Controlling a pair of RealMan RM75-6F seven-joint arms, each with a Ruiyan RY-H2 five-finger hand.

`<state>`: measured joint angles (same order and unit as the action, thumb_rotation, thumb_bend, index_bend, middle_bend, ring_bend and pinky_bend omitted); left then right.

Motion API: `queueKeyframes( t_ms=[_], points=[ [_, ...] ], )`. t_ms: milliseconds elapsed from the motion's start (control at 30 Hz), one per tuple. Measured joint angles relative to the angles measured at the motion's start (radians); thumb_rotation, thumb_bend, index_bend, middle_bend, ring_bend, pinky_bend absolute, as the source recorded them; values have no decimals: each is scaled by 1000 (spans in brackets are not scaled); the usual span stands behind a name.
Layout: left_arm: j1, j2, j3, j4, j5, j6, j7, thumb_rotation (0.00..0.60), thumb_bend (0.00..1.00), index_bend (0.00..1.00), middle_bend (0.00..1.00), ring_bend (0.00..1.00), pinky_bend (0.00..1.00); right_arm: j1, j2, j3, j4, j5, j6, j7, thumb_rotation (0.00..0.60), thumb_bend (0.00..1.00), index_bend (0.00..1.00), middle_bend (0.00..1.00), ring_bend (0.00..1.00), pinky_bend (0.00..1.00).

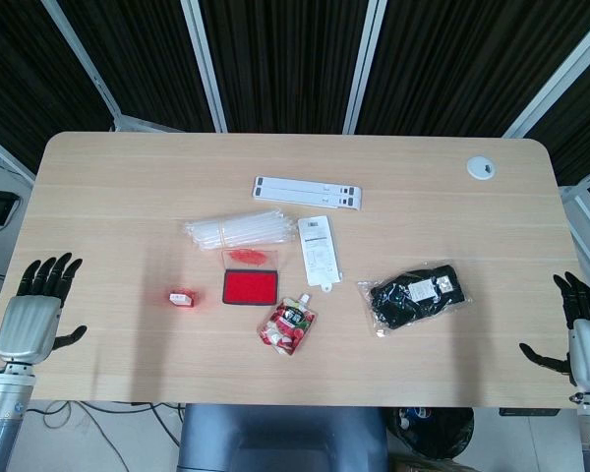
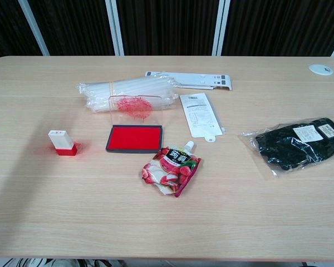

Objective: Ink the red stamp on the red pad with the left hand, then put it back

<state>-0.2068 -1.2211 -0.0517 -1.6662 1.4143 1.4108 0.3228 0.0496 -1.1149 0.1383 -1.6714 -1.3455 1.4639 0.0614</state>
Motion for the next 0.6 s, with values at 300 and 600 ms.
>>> queueKeyframes(
  t_ms=[300,600],
  points=[
    [-1,-1,-1,3,0,-4,1,600,85,0,0,0,0,-1,1,-1,-4,-2,-1,8,600,34,0,0,0,198],
    [-14,-3,-5,2,-7,-30,10,600,85,0,0,0,0,1,-1,3,-7,10,-6,5,600,49,0,0,0,198]
  ],
)
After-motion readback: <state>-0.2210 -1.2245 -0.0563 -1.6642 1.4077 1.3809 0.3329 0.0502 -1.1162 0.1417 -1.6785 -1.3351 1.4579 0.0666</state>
